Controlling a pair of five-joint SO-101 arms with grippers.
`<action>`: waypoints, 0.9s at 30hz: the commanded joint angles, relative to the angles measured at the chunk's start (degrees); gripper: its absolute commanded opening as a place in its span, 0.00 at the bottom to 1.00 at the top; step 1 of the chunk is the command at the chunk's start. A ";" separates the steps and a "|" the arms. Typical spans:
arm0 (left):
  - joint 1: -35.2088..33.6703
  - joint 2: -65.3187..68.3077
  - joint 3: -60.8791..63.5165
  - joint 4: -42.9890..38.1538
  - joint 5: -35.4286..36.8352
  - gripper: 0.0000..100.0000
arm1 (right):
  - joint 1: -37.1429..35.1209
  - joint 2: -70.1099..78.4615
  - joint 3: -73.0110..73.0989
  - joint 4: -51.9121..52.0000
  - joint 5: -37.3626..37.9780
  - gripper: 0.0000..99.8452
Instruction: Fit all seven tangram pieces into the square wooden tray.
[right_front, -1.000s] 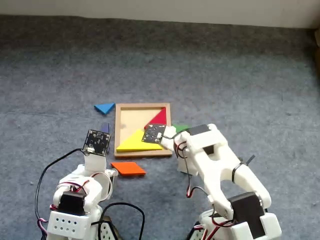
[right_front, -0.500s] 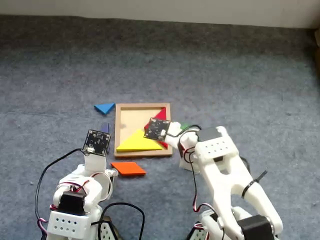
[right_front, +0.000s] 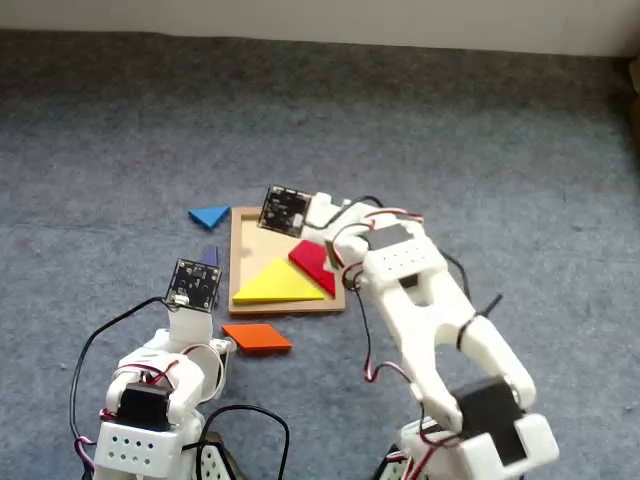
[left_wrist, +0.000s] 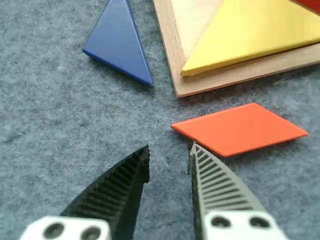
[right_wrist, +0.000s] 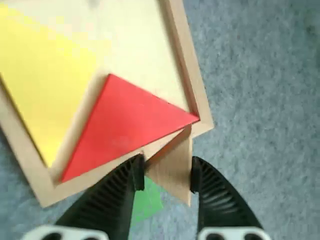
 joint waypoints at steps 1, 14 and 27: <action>0.92 -2.07 1.10 0.18 0.35 0.15 | -2.33 7.16 -6.90 -6.81 0.09 0.10; 0.92 -2.07 1.10 0.18 0.35 0.15 | -5.49 16.40 -11.82 -13.49 0.00 0.19; 0.92 -2.07 1.10 0.18 0.35 0.15 | -5.05 1.54 -7.08 -4.26 -4.04 0.23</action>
